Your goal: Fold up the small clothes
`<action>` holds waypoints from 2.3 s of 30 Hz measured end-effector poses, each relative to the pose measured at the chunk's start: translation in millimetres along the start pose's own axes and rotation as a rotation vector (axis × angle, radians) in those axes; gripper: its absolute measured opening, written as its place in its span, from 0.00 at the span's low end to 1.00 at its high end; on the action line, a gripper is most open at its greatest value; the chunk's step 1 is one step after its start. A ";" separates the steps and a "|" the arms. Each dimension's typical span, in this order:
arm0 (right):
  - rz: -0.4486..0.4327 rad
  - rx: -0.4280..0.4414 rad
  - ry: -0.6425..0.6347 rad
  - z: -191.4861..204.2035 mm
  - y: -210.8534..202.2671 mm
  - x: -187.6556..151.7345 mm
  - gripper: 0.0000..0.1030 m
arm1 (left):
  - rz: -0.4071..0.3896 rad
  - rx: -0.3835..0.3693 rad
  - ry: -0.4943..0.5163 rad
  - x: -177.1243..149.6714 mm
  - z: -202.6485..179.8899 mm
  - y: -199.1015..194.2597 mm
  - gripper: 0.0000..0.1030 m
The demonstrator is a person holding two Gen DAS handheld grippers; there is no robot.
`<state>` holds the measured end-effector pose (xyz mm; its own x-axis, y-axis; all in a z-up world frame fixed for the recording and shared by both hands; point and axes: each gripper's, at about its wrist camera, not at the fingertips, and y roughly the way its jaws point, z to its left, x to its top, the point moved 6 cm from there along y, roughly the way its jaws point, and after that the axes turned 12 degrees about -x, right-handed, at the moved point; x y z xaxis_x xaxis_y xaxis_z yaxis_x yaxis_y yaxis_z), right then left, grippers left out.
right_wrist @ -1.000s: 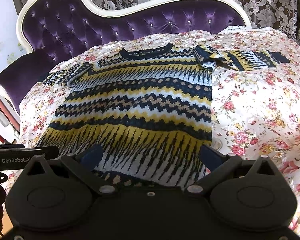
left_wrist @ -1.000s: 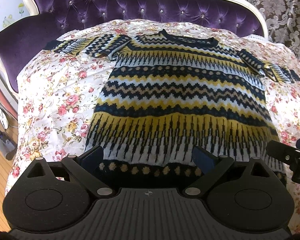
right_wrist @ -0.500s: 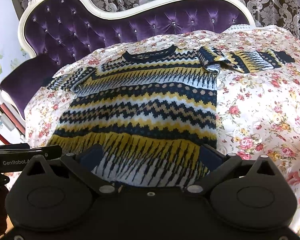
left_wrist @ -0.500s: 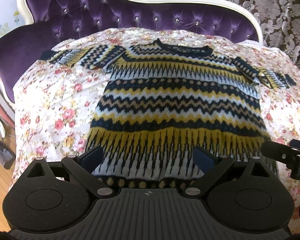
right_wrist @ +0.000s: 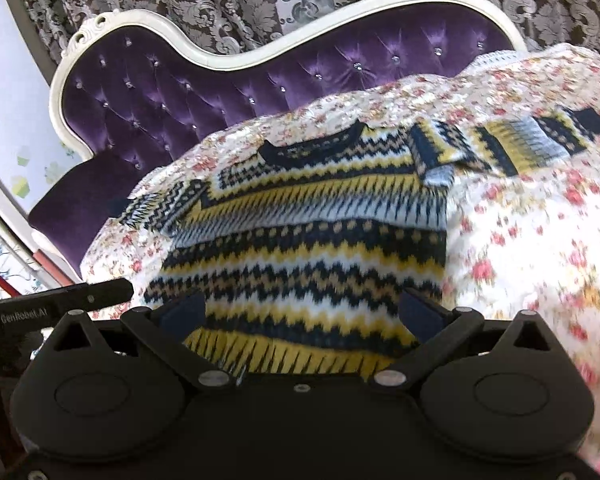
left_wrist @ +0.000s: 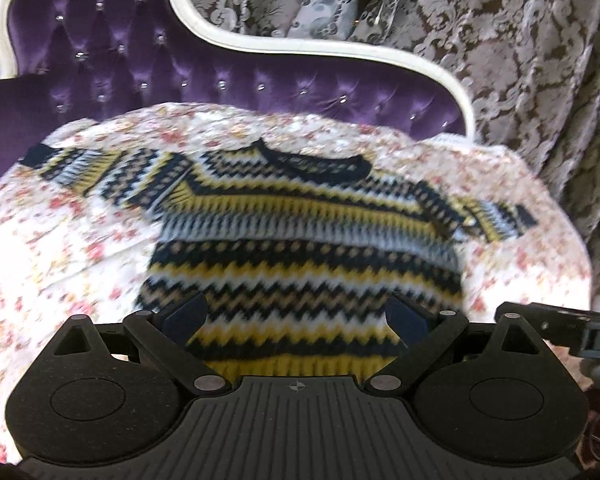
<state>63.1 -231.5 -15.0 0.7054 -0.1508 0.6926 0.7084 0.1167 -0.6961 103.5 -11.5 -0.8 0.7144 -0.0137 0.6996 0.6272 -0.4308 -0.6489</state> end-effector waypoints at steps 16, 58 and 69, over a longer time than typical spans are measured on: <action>-0.070 -0.078 0.094 -98.5 44.2 84.8 1.00 | -0.090 0.015 0.118 64.9 3.4 43.8 0.94; -0.070 -0.475 0.375 -323.8 153.5 150.9 0.16 | 0.000 0.055 0.128 46.6 73.0 224.7 1.00; -0.208 -0.244 0.229 -205.1 84.6 209.0 0.16 | -0.003 0.043 0.130 47.1 72.7 225.9 1.00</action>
<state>265.5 -454.5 32.0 0.5045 -0.3649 0.7825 0.7896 -0.1715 -0.5891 301.4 -43.9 -136.2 0.6679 -0.1299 0.7328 0.6441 -0.3923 -0.6566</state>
